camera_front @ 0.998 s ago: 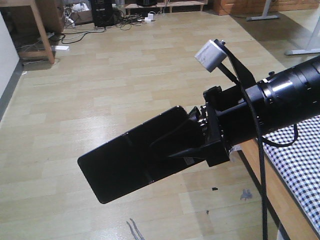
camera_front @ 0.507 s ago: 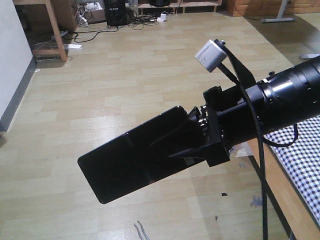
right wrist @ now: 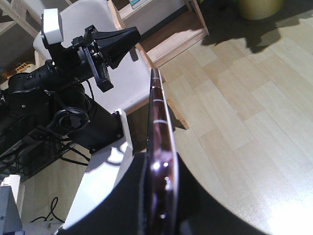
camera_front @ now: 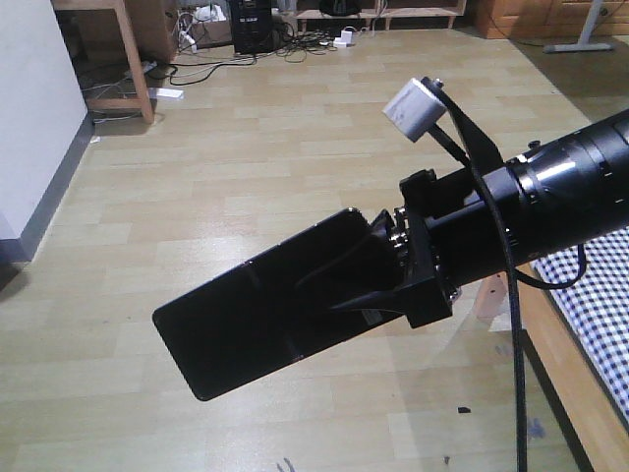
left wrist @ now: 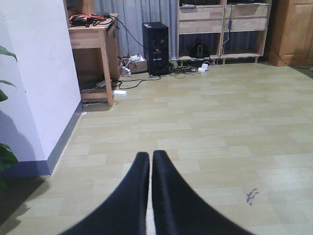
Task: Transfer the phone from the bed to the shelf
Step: 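Hold the phone in the right gripper while the base turns away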
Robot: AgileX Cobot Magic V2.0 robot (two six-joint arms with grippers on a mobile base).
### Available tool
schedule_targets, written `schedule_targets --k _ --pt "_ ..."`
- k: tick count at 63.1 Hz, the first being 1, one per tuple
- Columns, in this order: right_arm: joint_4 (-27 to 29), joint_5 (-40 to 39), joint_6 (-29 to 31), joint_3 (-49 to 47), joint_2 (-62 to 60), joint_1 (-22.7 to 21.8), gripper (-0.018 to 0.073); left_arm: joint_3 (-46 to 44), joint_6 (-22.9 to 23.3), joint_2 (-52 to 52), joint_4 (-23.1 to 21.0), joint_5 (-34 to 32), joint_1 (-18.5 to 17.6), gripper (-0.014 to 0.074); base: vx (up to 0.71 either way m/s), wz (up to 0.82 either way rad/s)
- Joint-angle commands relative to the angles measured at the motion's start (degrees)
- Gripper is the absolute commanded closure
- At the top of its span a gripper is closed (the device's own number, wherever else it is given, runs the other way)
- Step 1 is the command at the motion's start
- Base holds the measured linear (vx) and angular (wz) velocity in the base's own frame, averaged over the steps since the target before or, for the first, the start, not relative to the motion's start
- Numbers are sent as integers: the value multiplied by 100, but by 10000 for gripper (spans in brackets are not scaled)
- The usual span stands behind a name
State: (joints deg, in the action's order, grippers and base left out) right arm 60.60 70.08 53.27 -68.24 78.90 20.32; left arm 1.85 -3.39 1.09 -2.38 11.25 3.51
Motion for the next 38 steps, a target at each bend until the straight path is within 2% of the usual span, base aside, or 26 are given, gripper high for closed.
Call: schedule_targets --k 1,38 --pt "446 365 16 -154 -197 -10 561 41 0 48 -53 -399 2 595 18 10" --pt "446 365 16 -154 -197 -10 561 41 0 48 -53 -399 2 595 23 0"
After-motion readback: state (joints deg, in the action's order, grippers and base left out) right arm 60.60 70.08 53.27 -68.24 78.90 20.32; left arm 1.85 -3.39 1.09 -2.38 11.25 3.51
